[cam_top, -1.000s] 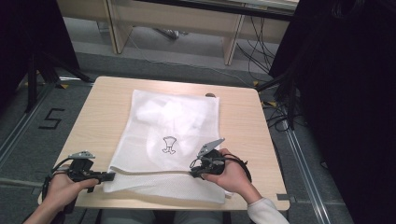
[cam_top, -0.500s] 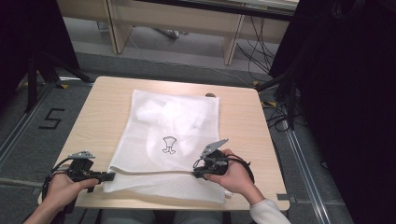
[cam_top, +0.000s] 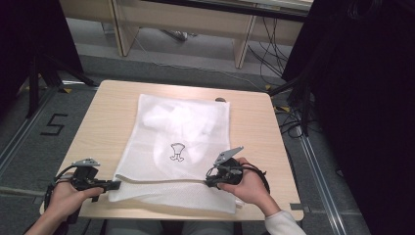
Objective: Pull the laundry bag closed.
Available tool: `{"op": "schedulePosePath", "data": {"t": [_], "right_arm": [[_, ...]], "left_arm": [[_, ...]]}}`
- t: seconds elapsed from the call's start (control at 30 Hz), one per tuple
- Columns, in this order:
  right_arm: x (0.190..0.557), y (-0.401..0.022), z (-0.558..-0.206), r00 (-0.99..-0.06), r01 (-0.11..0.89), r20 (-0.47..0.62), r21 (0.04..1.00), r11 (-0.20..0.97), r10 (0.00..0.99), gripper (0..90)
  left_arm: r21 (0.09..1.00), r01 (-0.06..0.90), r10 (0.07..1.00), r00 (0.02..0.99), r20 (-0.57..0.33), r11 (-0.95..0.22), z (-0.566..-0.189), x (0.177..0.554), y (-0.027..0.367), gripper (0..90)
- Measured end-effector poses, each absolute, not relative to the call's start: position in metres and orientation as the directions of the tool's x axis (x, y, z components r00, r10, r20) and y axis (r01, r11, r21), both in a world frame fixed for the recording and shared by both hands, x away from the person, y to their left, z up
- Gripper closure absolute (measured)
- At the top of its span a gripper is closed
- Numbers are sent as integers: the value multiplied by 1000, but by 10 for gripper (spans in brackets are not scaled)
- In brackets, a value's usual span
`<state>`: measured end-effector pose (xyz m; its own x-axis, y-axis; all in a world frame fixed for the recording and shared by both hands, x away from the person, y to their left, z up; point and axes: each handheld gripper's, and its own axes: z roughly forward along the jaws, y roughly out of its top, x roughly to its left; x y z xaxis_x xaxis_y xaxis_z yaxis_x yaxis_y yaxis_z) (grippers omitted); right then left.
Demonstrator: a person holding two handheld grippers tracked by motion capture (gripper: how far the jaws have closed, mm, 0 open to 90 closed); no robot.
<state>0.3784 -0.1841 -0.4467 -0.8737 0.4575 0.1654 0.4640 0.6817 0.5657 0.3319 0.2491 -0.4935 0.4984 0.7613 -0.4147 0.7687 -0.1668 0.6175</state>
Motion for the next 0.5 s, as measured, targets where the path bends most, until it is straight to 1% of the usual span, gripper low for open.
{"op": "schedulePosePath", "data": {"t": [0.2, 0.23, 0.3, 0.37, 0.47, 0.5], "right_arm": [[380, -187, -448, -868, 475, 171, 559, 679, 466, 825], [380, -189, -448, -875, 457, 149, 570, 683, 461, 825], [378, -190, -447, -865, 481, 180, 563, 672, 468, 825], [379, -190, -446, -862, 484, 175, 565, 669, 476, 825], [379, -191, -448, -866, 478, 174, 564, 673, 469, 825], [379, -191, -447, -866, 479, 173, 562, 675, 470, 825]], "left_arm": [[612, 771, 761, 500, -413, -175, -494, 333, 249, 858], [610, 773, 758, 501, -417, -174, -494, 333, 250, 858], [623, 765, 764, 497, -410, -163, -494, 332, 248, 858], [610, 772, 760, 503, -412, -180, -494, 333, 249, 858], [622, 766, 766, 496, -409, -164, -494, 332, 248, 858], [613, 770, 761, 502, -411, -177, -494, 333, 249, 858]]}}
